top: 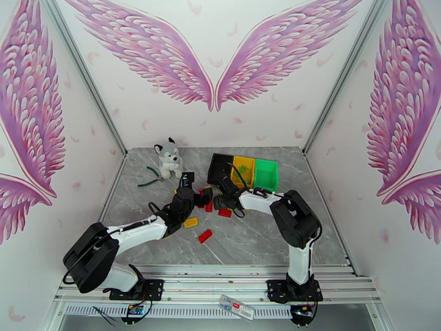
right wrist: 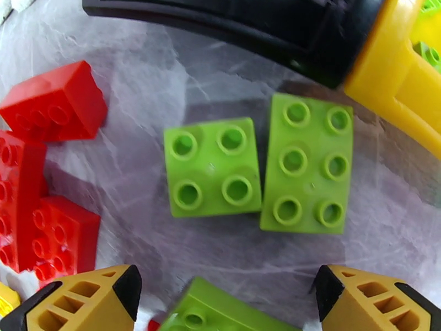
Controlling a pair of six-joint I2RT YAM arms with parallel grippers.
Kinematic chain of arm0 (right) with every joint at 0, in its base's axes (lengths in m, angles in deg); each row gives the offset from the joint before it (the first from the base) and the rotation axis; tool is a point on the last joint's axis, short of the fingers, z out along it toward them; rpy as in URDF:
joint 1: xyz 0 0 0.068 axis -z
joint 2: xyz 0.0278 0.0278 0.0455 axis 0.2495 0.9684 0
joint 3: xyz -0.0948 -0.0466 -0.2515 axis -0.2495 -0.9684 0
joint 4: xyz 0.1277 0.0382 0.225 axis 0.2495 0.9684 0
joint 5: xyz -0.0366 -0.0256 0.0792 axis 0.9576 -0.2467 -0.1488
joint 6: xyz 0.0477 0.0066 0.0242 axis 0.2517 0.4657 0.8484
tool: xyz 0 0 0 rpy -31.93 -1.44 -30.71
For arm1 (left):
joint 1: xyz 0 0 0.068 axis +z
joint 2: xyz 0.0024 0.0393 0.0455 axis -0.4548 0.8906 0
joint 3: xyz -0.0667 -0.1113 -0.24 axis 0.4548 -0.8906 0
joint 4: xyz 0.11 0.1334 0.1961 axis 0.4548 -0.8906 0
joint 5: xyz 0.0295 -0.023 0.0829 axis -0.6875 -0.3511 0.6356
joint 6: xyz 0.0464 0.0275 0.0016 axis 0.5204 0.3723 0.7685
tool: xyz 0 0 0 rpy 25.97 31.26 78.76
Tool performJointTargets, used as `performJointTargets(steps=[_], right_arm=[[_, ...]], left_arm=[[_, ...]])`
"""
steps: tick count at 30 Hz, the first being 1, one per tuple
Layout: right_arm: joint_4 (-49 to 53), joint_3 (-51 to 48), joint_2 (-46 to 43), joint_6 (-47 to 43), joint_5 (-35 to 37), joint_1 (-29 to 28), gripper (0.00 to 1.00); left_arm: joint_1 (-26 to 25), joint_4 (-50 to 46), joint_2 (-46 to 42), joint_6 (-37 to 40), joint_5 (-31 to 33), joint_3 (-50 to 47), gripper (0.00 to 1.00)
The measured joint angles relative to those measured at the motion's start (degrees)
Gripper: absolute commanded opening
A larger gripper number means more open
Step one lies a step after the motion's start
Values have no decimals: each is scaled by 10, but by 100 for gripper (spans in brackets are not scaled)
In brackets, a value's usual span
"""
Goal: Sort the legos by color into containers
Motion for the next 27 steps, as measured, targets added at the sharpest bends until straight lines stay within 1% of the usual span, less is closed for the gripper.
performJointTargets(steps=[8, 13, 20, 27], right_arm=[[1, -43, -31, 17, 18, -18, 81], [9, -48, -36, 30, 26, -28, 80], [46, -12, -17, 40, 40, -29, 79], [50, 12, 1, 40, 37, -11, 72]], left_arm=[[7, 15, 0, 0, -24, -6, 97], [13, 19, -6, 0, -36, -30, 97], [21, 29, -18, -2, -44, -52, 98], [23, 37, -18, -5, -55, -53, 98]])
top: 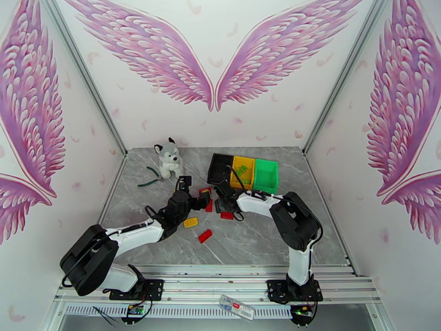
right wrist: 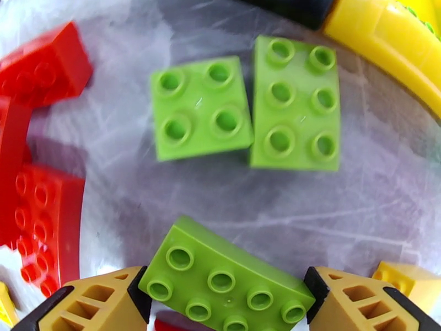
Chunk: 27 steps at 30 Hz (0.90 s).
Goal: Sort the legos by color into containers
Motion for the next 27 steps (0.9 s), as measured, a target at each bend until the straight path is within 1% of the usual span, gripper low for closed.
performJointTargets(steps=[1, 4, 5, 6, 8, 9, 11, 13, 21, 27], right_arm=[[-2, 1, 1, 0, 0, 5, 71], [-6, 1, 2, 0, -1, 15, 61], [-7, 1, 2, 0, -1, 17, 61], [-7, 1, 2, 0, -1, 18, 64], [-7, 1, 2, -1, -2, 19, 75], [-8, 1, 2, -3, -4, 19, 78], [-12, -1, 2, -7, -11, 19, 83], [-16, -3, 2, -10, -14, 19, 86], [-17, 0, 3, -23, -13, 21, 85], [-5, 35, 26, -45, -14, 24, 85]], left_arm=[[0, 0, 0, 0, -2, 0, 98], [0, 1, 0, -1, -9, 0, 97], [0, 2, 2, -2, -11, 0, 97], [0, 2, 3, -3, -13, 0, 97], [0, 2, 10, -6, -16, 1, 97], [0, 2, 15, -8, -17, 2, 97], [0, 2, 27, -12, -21, 5, 97], [0, 2, 35, -15, -24, 8, 97], [0, 3, 63, -24, -37, 34, 96], [0, 4, 70, -31, -41, 38, 96]])
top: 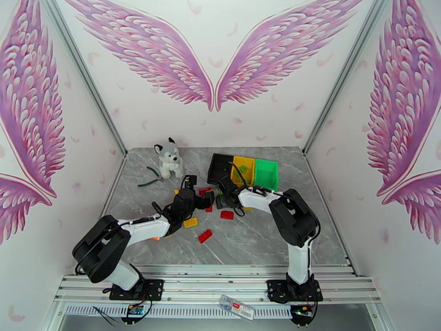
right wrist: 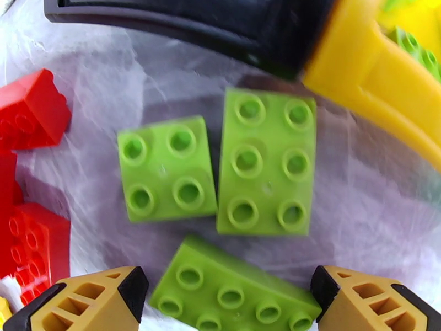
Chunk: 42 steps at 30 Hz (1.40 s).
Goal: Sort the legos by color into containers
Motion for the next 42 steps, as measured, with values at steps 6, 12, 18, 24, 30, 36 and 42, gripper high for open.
performJointTargets(steps=[6, 12, 18, 24, 30, 36, 42], right_arm=[[0, 7, 5, -14, -5, 1, 81], [-18, -10, -3, -16, -9, -3, 86], [-31, -19, -7, -13, -12, -29, 85], [-31, -23, -12, -9, -27, -58, 76], [-24, -24, -14, 2, -19, -72, 71], [1, 2, 1, 8, 2, -73, 66], [16, 30, 19, 7, 3, -68, 58]], left_arm=[[0, 1, 2, -7, 0, 0, 96], [0, 1, 2, -11, 0, 0, 96], [0, 2, 2, -12, 0, 0, 96], [1, 0, 2, -11, 2, -3, 96], [7, -1, -4, -11, 3, -17, 96], [14, 4, -11, -12, 3, -25, 96], [18, 8, -14, -14, 3, -29, 96]])
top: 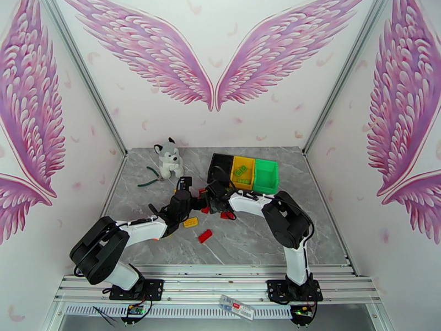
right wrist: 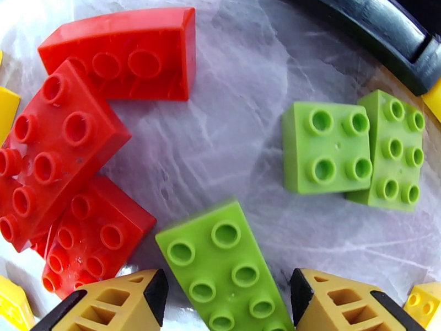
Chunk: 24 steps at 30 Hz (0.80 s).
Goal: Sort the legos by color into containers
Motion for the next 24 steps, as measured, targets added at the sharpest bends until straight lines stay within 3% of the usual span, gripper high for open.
performJointTargets(steps=[7, 11, 24], right_arm=[[-7, 2, 2, -6, -13, 8, 35], [-23, -23, -14, -4, -20, 17, 28], [-54, -106, -153, 17, -52, 124, 20]], left_arm=[[1, 4, -1, 0, 0, 0, 96], [1, 4, 1, 0, -3, 1, 95], [-15, -12, 74, 25, -19, 111, 99]])
